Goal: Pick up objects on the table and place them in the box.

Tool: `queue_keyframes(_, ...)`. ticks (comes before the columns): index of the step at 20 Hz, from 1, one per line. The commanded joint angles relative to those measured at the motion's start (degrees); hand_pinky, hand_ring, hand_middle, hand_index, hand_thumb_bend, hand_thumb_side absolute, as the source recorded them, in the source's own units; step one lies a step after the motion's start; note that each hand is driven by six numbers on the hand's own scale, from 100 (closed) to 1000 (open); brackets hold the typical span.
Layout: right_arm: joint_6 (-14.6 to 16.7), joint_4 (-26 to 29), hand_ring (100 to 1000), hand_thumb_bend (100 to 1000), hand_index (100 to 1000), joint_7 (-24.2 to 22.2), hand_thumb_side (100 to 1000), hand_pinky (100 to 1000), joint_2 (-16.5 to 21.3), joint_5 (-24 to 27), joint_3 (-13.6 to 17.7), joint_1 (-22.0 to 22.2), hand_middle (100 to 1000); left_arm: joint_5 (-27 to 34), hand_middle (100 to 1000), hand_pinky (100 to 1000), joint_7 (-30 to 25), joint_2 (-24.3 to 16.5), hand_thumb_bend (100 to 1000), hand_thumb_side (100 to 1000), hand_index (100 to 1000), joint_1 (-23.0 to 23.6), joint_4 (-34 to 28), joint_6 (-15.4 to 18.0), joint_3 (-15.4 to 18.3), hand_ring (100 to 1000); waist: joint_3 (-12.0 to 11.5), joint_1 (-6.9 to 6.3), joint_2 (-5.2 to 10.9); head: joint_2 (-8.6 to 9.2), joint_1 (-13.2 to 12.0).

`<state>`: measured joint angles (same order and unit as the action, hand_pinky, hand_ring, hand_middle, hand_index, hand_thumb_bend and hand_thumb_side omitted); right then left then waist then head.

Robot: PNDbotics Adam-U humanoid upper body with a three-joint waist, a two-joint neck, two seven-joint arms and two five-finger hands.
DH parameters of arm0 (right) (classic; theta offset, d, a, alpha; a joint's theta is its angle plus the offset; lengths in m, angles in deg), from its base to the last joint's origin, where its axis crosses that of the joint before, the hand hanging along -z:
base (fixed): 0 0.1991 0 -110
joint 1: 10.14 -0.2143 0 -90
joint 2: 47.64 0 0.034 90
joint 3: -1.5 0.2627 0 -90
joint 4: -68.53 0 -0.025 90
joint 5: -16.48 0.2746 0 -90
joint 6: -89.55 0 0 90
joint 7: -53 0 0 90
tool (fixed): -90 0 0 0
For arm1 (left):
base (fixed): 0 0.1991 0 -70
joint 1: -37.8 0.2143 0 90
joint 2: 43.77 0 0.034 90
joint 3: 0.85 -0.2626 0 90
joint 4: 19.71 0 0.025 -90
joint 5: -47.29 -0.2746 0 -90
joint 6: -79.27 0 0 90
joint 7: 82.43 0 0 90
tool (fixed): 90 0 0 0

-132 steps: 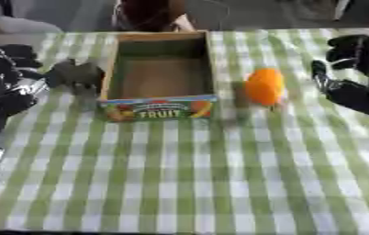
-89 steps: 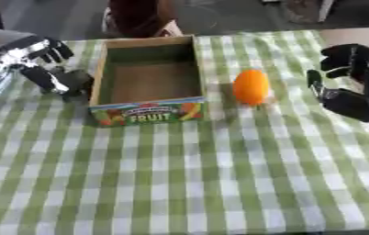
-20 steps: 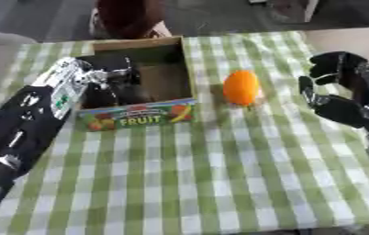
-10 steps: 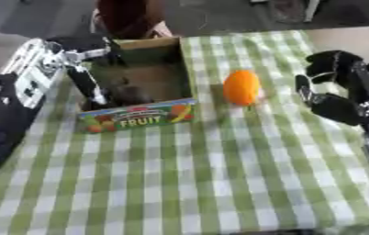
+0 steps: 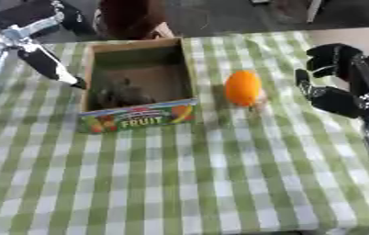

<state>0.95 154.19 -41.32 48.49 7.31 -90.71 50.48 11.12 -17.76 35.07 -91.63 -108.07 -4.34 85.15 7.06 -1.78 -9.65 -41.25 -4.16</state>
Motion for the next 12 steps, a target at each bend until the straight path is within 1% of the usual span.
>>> queue_keyframes(1,-0.10,-3.03,675,257,733,-0.26,100,661,2.75,-1.66,-0.29,-2.74,586,5.45,593,664,5.14,-1.78,760,113,724,2.82,-5.16,-2.06,2.43,627,-0.28,0.14,0.59,0.58,0.56)
queue_keyframes(3,0.19,-5.59,677,272,736,-0.61,100,661,3.28,-2.71,-0.90,-4.35,587,8.43,590,659,7.62,-1.32,758,107,723,5.46,-7.04,-2.85,3.07,624,-0.64,0.13,0.48,0.57,0.77)
queue_keyframes(8,1.18,-12.00,683,368,744,-1.96,100,662,3.20,-6.13,-2.61,-8.54,594,14.42,565,624,13.60,0.93,730,100,709,9.84,-9.43,-4.09,4.18,597,-1.55,-0.02,0.24,0.60,1.12)
queue_keyframes(10,1.65,-14.50,684,389,746,-2.64,100,663,2.75,-7.49,-3.30,-9.96,595,16.15,564,623,14.65,1.90,730,100,710,11.00,-10.06,-4.18,4.28,595,-1.90,-0.06,0.13,0.51,1.40)
queue_keyframes(12,2.12,-16.78,684,392,747,-3.31,100,663,2.22,-8.86,-3.89,-11.21,595,16.78,563,620,14.91,2.86,725,100,709,11.80,-10.34,-4.32,4.42,593,-2.28,-0.13,0.07,0.45,1.55)
